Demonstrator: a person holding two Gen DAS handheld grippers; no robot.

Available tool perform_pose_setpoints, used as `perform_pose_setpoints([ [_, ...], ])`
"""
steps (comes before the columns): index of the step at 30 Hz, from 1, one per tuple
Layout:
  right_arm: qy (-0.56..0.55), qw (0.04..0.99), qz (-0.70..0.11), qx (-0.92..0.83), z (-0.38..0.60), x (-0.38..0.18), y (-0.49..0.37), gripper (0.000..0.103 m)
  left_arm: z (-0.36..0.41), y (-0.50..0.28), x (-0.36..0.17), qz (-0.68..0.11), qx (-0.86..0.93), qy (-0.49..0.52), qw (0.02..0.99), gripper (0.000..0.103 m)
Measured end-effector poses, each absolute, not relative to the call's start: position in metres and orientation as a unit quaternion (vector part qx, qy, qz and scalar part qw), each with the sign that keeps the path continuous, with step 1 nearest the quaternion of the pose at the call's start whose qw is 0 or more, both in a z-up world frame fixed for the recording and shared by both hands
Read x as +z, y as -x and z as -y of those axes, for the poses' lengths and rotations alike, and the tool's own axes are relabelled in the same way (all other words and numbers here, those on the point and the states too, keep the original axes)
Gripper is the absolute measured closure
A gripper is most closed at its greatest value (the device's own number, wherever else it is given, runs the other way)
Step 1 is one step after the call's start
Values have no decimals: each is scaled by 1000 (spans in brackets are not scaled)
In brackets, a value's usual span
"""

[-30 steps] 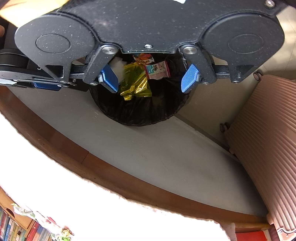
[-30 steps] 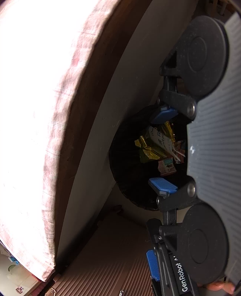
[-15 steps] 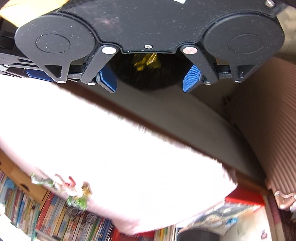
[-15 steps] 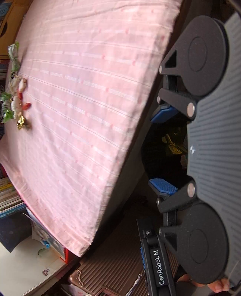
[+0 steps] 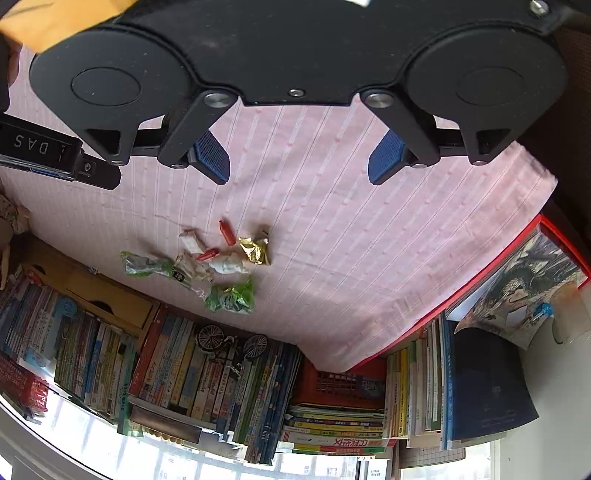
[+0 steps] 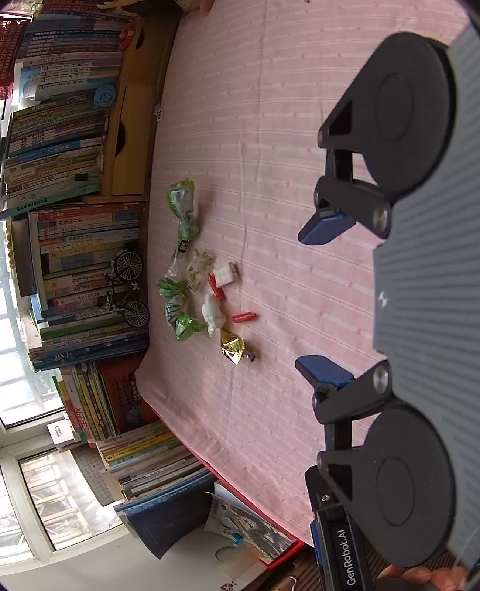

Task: Collect trash
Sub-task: 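Return both tools to the remaining litter on the bed, then grasp the gold candy wrapper with the left tool while the right tool grasps the pink-checked packet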

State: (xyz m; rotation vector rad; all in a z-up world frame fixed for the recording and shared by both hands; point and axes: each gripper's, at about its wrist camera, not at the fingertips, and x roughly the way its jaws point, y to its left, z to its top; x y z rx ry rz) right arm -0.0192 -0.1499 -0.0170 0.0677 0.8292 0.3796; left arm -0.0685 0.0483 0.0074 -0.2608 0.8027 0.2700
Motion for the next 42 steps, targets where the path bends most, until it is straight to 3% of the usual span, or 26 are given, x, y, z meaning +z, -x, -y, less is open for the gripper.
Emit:
perform_pose_setpoints([
  [7,-36,898,-405,168,159,-20,-53,29,-40,-16,-2,-398,137,102,902,28],
  [22,-19,856,-479,195,133,-83,-146,34,-40,-145,-76,-458,140,105,872,38],
  [26,-16,848,-491,201,120,-95,-159,35,-43,-163,-92,-475,137,106,863,51],
  [37,-10,836,-511,202,100,-115,-183,39,-51,-179,-110,-497,142,111,849,63],
  [42,-6,832,-516,202,96,-120,-187,41,-50,-181,-116,-505,133,121,844,77],
])
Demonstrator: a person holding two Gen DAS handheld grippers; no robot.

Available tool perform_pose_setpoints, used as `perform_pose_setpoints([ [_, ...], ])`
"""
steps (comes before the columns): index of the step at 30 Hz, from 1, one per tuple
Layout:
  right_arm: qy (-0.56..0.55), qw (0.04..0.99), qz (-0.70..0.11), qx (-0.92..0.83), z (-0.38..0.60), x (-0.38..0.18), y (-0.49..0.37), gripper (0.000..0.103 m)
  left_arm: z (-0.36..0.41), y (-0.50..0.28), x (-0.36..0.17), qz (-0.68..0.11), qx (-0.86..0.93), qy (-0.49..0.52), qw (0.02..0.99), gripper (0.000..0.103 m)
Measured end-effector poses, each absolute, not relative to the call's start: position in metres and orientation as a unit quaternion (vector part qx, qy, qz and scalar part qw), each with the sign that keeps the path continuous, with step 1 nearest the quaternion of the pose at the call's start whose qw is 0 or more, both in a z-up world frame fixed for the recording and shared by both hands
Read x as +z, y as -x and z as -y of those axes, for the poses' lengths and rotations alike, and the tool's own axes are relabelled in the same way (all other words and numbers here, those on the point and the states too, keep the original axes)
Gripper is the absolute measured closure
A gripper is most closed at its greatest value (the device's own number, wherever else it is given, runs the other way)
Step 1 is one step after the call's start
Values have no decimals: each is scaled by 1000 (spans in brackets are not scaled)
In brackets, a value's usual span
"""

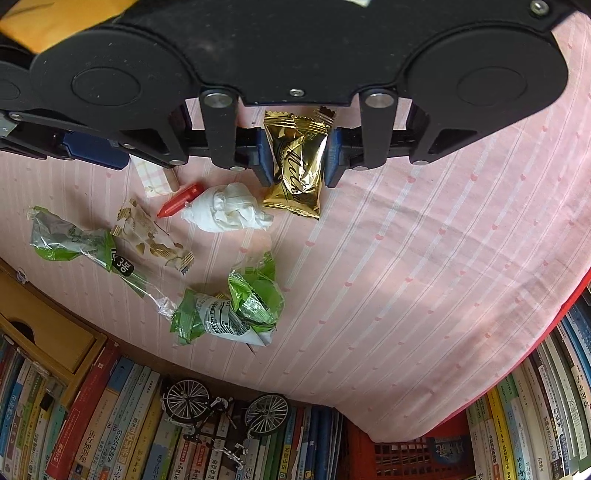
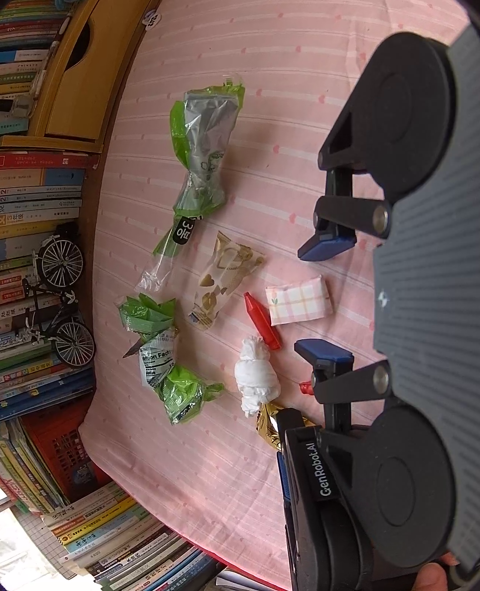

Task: Collect trash
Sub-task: 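Grasp the gold candy wrapper with the left tool while the right tool grasps the pink-checked packet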

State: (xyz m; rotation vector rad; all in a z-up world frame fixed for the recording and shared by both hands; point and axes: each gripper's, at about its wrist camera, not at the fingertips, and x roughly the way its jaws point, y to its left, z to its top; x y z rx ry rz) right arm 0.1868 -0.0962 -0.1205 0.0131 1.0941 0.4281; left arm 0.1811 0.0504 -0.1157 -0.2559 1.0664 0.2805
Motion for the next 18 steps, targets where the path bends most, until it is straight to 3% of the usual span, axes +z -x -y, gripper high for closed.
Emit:
perform_pose_setpoints([
  [6,-4,832,-516,202,93,-123,-189,49,-48,-178,-116,-502,134,124,845,79],
  [11,-5,835,-513,200,92,-123,-188,69,-50,-174,-113,-498,141,128,846,79],
  [18,-8,838,-507,200,93,-120,-185,72,-54,-168,-109,-496,150,131,845,80],
])
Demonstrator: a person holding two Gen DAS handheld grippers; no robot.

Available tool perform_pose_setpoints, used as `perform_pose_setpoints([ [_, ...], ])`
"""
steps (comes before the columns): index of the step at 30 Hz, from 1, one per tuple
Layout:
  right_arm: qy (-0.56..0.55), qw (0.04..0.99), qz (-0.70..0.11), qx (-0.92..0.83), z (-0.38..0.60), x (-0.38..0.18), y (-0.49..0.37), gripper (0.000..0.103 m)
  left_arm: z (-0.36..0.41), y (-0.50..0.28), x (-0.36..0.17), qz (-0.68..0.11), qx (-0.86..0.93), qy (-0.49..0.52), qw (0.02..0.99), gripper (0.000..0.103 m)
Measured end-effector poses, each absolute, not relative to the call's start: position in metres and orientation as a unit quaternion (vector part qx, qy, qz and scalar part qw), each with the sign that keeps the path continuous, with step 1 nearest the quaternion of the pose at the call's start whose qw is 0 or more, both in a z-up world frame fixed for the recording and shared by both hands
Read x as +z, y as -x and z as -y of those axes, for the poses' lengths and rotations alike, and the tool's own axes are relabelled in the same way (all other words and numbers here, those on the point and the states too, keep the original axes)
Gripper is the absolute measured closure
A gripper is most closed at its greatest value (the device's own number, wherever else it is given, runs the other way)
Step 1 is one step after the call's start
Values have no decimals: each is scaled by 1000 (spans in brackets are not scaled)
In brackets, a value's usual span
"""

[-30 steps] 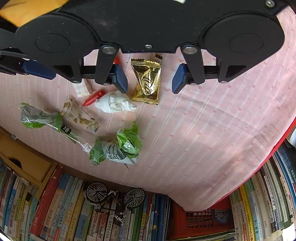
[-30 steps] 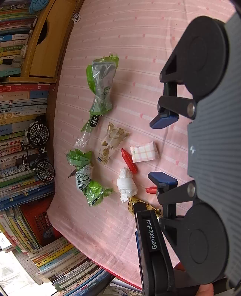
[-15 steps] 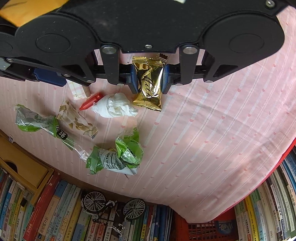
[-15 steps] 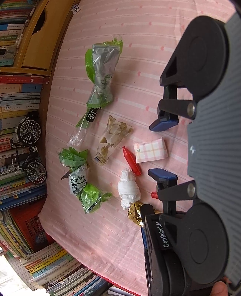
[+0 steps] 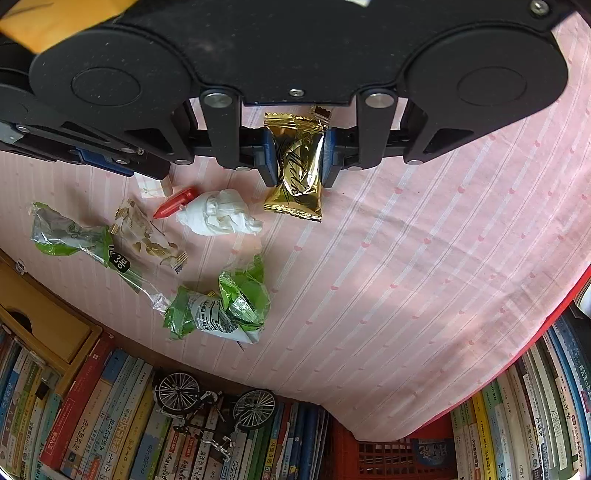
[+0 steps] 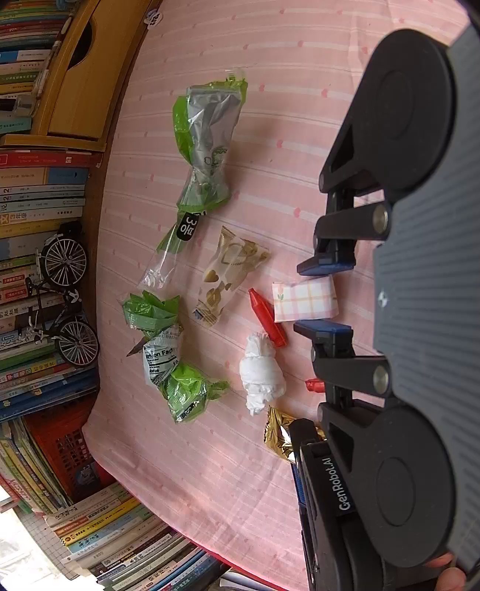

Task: Collect trash
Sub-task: 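Grasp the gold candy wrapper with the left tool while the right tool grasps the pink-checked packet, then carry the gold wrapper and pink-checked packet in both tools to the trash bin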

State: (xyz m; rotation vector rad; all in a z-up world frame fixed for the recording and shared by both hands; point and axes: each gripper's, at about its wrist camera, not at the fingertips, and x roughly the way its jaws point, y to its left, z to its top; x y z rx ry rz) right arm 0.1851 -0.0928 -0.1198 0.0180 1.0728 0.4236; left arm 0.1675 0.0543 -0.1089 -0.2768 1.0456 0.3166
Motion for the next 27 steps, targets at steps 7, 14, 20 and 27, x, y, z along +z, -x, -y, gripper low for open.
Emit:
perform_pose_setpoints([
  [7,-12,841,-502,200,96,-112,-179,72,-53,-159,-98,-487,152,133,850,80],
  [14,-16,847,-494,197,102,-99,-163,73,-50,-140,-83,-471,146,140,859,80],
  [20,-21,853,-488,182,111,-87,-135,73,-46,-106,-69,-460,132,143,866,80],
  [27,-17,859,-481,174,112,-74,-87,73,-47,-45,-54,-453,123,141,872,80],
])
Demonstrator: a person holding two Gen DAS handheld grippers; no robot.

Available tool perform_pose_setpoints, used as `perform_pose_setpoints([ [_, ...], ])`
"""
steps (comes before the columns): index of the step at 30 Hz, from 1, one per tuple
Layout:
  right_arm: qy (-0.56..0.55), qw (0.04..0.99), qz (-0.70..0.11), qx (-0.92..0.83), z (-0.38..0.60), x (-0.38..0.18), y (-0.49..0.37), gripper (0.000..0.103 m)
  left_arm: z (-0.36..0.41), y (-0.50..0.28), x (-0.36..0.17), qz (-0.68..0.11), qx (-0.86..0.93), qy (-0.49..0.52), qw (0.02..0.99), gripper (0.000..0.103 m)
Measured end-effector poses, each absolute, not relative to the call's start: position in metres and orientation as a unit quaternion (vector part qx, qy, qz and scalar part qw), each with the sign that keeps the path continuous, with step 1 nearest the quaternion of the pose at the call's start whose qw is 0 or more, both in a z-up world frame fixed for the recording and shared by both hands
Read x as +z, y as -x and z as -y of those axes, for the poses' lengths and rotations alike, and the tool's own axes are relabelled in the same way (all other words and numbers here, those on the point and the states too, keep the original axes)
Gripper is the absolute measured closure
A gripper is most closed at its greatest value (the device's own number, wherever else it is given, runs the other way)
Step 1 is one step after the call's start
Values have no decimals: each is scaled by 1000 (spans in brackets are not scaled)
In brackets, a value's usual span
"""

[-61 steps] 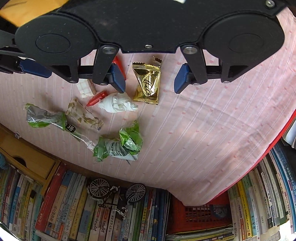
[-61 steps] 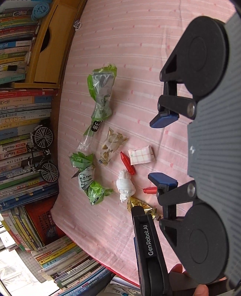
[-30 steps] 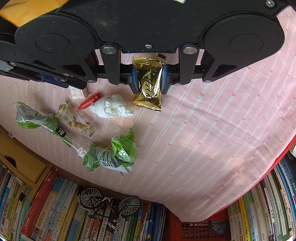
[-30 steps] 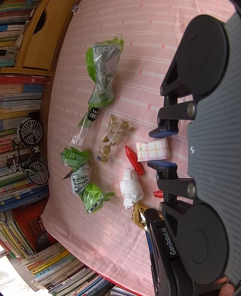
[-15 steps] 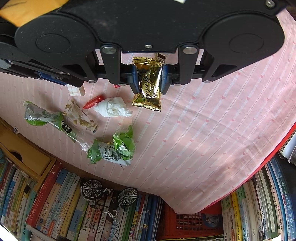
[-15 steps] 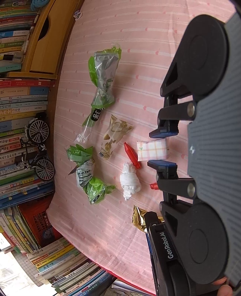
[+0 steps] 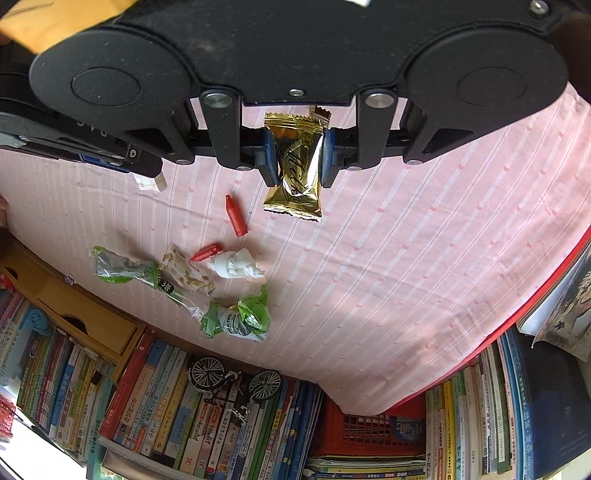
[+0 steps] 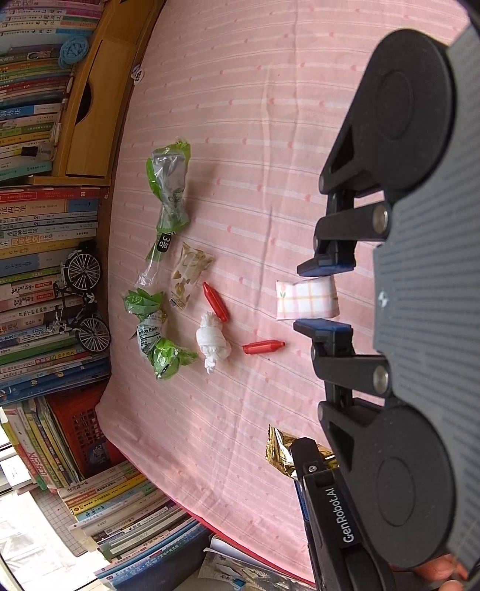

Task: Collect trash
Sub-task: 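Carry the gold wrapper and pink-checked packet in both tools to the trash bin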

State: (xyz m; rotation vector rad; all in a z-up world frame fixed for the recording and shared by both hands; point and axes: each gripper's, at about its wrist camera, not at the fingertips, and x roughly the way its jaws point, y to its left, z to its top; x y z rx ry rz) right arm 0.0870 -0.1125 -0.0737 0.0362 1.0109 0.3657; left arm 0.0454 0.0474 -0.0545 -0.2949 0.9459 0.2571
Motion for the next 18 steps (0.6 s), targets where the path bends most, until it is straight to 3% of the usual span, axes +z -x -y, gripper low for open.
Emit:
perform_pose_setpoints([
  [18,2,849,-489,201,96,-61,48,73,-70,117,-48,-464,142,152,861,80],
])
